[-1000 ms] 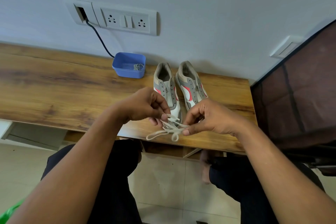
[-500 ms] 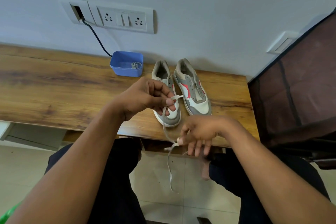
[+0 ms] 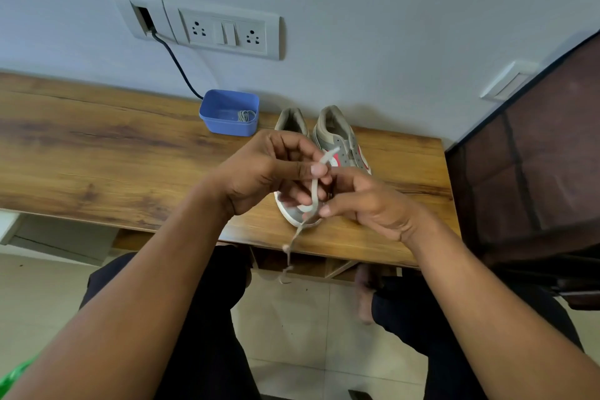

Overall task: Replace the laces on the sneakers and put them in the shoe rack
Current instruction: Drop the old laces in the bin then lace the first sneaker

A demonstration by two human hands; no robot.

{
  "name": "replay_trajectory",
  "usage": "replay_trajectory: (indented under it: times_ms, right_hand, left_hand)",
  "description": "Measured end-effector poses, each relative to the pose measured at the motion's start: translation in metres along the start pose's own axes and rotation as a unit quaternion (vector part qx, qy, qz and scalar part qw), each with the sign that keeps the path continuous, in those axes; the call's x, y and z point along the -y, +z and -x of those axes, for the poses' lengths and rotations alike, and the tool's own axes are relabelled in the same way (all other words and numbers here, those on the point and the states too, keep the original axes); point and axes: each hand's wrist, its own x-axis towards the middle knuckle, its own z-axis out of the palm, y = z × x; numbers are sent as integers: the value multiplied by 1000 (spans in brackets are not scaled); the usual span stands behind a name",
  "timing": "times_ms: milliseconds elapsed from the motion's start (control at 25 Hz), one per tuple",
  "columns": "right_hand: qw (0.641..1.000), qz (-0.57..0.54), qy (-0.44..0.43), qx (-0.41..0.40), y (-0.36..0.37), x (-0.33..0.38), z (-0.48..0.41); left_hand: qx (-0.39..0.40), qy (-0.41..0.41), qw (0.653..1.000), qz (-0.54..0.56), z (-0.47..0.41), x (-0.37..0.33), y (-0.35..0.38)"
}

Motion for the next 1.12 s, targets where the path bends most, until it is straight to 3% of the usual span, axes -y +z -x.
replay_trajectory:
  times_ms: [80, 160, 280, 320, 400, 480, 600, 680, 760, 960, 1120]
  right_hand:
    - [997, 39, 54, 42, 5, -10, -2]
    - [960, 172, 192, 112, 6, -34, -6]
    - [801, 440, 357, 192, 7, -72, -9]
    - [779, 456, 383, 197, 8, -76, -9]
    - [822, 377, 393, 166, 5, -69, -9]
    - [879, 305, 351, 104, 0, -43, -6]
    - [944, 277, 174, -46, -15, -10, -1]
    - [977, 156, 59, -135, -19, 4, 1]
    - [980, 53, -1, -190, -16, 8, -1]
    - [947, 21, -87, -308, -3, -2, -19]
    - [940, -39, -93, -327, -7, 21, -27]
  left_hand:
    - [-91, 12, 996, 7, -4, 2, -1]
    - [-200, 17, 980, 12, -8, 7, -8]
    - [-288, 41, 956, 37, -10, 8, -18]
    - [-284, 42, 957, 39, -10, 7, -19]
    - [-239, 17, 971, 22, -8, 4, -19]
    - [-173, -33, 984, -22, -6, 5, -15]
    - [-90, -96, 986, -101, -4, 12, -11]
    - [-89, -111, 983, -116, -6, 16, -7]
    - [-126, -107, 981, -100, -9, 19, -3]
    - [-199, -53, 974, -98, -22, 22, 2]
    - [-177, 5, 975, -133, -26, 23, 10]
